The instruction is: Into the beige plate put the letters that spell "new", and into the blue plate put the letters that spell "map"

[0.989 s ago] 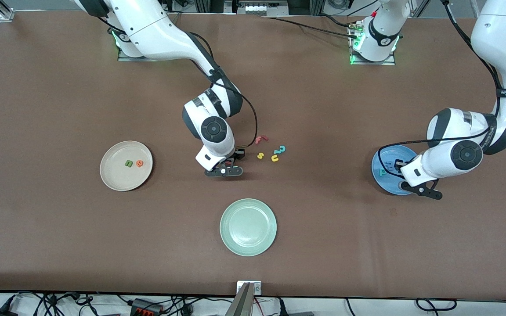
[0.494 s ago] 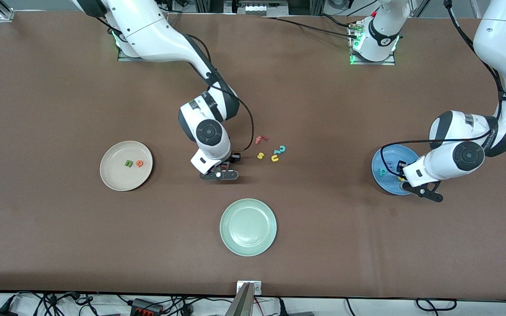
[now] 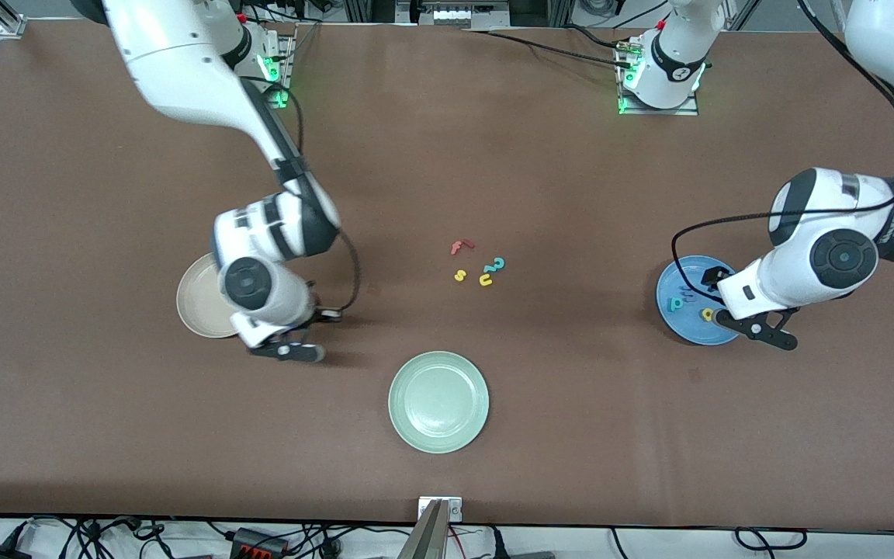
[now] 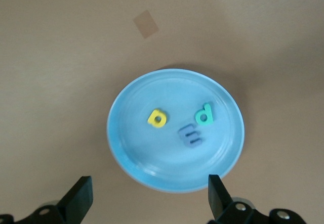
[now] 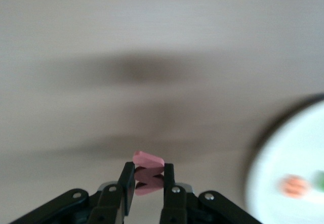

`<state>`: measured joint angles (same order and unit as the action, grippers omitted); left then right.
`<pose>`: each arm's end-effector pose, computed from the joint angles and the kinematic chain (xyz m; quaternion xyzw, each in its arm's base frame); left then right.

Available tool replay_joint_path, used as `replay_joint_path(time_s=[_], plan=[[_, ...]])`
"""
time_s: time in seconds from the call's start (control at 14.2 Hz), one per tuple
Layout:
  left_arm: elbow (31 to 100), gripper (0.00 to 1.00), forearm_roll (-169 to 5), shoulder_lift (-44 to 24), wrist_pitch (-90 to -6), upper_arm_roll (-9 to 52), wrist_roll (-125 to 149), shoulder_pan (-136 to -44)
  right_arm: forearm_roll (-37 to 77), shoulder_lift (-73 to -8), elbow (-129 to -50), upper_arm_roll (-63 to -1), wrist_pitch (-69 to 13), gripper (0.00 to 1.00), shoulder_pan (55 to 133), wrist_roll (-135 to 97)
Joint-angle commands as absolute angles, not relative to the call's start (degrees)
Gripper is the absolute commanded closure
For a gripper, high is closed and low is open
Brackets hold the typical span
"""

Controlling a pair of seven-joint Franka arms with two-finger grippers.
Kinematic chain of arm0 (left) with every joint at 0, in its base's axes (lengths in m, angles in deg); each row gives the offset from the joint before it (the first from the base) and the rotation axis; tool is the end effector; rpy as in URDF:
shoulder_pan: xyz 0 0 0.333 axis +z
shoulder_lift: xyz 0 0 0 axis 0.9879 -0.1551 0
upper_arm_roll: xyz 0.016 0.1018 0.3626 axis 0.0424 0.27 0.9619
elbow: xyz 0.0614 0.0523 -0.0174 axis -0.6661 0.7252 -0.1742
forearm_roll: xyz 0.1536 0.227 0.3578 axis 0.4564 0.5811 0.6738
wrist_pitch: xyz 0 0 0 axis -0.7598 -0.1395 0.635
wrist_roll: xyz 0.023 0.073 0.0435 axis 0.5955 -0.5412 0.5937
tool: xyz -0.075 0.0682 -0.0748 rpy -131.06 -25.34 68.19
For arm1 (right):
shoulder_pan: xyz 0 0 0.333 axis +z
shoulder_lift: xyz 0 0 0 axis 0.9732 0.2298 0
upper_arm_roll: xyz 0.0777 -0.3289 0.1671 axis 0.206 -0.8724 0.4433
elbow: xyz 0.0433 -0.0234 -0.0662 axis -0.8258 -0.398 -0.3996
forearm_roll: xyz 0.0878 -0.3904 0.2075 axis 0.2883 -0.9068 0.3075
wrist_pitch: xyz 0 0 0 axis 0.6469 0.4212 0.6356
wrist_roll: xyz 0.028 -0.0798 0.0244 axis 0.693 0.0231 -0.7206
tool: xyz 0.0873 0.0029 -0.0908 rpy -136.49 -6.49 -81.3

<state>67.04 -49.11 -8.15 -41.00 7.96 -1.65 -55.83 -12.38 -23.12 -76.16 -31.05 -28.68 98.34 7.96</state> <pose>0.6939 -0.0108 0.3457 -0.9720 0.2002 0.0961 0.0767 0.7411 0.2439 0.2338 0.9947 -0.0579 -0.0822 0.0202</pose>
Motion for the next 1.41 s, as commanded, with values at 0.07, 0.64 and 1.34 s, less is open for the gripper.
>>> replay_joint_path(time_s=[0.07,0.64,1.34], plan=[[58.89,0.00,-49.50,-6.29,-27.75,4.10,-2.50,-55.41,-12.42,-29.04,-82.41,-29.99,-21.97,0.92,90.35,-3.32],[55.35,0.00,-65.10,5.03,-20.95,14.83,-2.15,-63.45,-12.69,-29.23,-90.33,-30.08,-28.27,0.88,81.11,-18.20],[65.54,0.00,-74.29,18.40,-28.41,39.34,6.71,-82.05,-13.83,-35.45,-90.17,-30.08,-28.30,0.00,80.59,-14.53]])
